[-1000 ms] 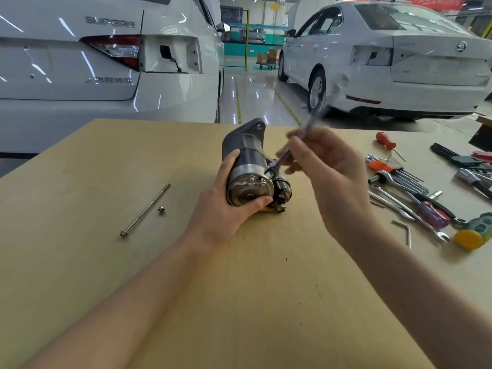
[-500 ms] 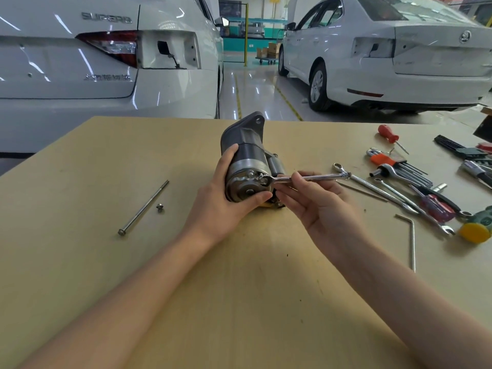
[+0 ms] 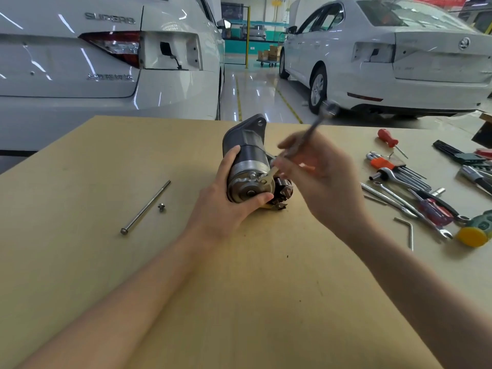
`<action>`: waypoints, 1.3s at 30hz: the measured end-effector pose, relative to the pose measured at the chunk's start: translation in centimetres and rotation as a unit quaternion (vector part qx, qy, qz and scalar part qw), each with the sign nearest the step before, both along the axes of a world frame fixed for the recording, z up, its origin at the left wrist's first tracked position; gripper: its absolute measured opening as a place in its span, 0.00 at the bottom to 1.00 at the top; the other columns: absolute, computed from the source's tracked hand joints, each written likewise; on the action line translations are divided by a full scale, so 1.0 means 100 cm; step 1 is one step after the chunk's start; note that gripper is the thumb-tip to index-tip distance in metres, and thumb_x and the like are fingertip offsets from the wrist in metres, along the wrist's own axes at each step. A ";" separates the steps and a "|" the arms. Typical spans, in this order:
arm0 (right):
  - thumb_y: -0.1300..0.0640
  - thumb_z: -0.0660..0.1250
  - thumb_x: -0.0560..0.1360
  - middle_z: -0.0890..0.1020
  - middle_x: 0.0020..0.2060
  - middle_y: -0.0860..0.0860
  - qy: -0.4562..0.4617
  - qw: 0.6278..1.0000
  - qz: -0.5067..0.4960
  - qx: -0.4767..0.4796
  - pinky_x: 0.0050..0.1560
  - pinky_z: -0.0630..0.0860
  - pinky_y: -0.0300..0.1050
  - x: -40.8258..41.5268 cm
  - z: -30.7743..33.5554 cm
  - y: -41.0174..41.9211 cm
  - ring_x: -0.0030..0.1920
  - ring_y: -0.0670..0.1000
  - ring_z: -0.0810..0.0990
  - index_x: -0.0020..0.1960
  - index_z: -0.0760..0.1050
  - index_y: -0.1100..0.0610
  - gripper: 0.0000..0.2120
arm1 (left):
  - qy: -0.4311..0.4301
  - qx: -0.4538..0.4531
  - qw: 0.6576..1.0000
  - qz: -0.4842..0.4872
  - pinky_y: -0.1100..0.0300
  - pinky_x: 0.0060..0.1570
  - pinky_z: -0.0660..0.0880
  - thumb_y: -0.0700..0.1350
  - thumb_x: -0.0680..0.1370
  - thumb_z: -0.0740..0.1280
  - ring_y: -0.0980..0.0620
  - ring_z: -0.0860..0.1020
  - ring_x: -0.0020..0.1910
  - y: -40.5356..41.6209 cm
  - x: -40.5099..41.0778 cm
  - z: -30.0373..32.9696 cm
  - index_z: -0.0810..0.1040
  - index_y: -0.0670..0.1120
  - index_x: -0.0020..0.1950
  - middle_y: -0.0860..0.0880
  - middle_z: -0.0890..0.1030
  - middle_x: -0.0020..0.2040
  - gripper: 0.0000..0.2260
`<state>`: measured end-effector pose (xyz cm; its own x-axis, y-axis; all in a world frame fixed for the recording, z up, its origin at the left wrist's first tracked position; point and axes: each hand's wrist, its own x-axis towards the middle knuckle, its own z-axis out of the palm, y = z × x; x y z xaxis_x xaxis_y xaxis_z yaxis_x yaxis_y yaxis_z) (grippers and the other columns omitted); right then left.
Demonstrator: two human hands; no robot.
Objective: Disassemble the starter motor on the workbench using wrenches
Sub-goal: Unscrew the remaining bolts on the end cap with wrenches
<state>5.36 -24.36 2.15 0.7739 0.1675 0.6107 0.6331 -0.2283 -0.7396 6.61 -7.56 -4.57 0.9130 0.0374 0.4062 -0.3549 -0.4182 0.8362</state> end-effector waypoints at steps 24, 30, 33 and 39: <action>0.62 0.69 0.67 0.84 0.37 0.59 0.356 0.831 0.103 0.415 0.44 0.81 0.42 -0.012 -0.034 -0.008 0.42 0.54 0.85 0.44 0.75 0.63 0.07 | 0.001 0.014 1.000 0.007 0.81 0.46 0.67 0.59 0.64 0.77 0.73 0.75 0.50 -0.001 -0.001 0.003 0.60 0.65 0.73 0.64 0.78 0.52 0.42; 0.64 0.69 0.66 0.83 0.40 0.60 0.353 0.823 0.121 0.428 0.45 0.81 0.44 -0.011 -0.035 -0.003 0.44 0.57 0.85 0.46 0.74 0.64 0.09 | -0.008 0.004 1.000 0.001 0.81 0.47 0.68 0.64 0.60 0.73 0.73 0.76 0.50 -0.001 -0.002 0.006 0.60 0.64 0.73 0.64 0.77 0.52 0.43; 0.64 0.69 0.67 0.83 0.40 0.60 0.349 0.824 0.122 0.429 0.44 0.81 0.43 -0.012 -0.035 -0.002 0.45 0.57 0.85 0.47 0.75 0.64 0.10 | -0.012 0.002 1.000 -0.002 0.81 0.47 0.67 0.64 0.61 0.73 0.74 0.76 0.49 -0.001 -0.002 0.006 0.60 0.63 0.74 0.61 0.78 0.54 0.43; 0.63 0.70 0.67 0.84 0.39 0.59 0.337 0.829 0.120 0.430 0.42 0.81 0.42 -0.012 -0.035 -0.001 0.45 0.57 0.85 0.46 0.75 0.62 0.09 | -0.010 -0.003 1.000 -0.004 0.81 0.47 0.67 0.63 0.61 0.73 0.75 0.75 0.48 -0.002 -0.002 0.007 0.60 0.64 0.74 0.66 0.76 0.52 0.43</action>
<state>4.11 -24.48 -1.33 0.9954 0.0926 0.0255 -0.0399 0.6403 -0.7671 6.40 -7.77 -3.90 0.9049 0.0324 0.4244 -0.3750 -0.4109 0.8310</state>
